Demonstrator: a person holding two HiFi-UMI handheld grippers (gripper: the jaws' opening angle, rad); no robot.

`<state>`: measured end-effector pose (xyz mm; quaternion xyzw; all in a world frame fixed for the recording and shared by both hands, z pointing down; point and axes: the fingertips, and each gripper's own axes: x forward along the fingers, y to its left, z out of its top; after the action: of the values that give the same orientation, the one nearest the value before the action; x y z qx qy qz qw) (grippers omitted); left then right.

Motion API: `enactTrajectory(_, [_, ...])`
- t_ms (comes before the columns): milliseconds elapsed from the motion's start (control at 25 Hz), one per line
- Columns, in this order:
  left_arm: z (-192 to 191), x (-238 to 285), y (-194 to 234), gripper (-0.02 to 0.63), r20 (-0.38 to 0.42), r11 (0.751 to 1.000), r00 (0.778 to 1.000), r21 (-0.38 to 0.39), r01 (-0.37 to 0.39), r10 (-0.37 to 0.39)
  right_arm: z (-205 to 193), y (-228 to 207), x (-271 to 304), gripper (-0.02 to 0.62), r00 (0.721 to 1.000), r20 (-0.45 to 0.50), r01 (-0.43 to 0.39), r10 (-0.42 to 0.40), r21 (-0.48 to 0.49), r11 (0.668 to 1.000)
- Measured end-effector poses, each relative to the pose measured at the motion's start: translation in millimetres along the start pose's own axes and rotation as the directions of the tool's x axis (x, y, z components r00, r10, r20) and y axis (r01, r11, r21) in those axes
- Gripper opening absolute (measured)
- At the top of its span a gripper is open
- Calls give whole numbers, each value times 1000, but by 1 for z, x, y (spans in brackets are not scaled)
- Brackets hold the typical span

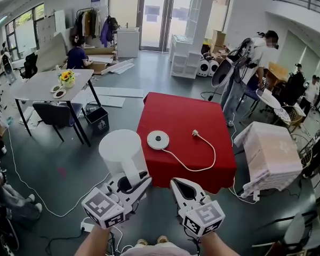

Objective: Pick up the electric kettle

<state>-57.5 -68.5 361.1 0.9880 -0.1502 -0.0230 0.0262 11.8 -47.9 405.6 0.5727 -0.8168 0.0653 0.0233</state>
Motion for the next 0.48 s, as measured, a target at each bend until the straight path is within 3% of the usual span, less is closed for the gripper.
enactTrajectory(480, [-1,-7,-31,89,6,999,999,-12,-42,42,3,4,-26,6,999,32,-26,26,-4,1000])
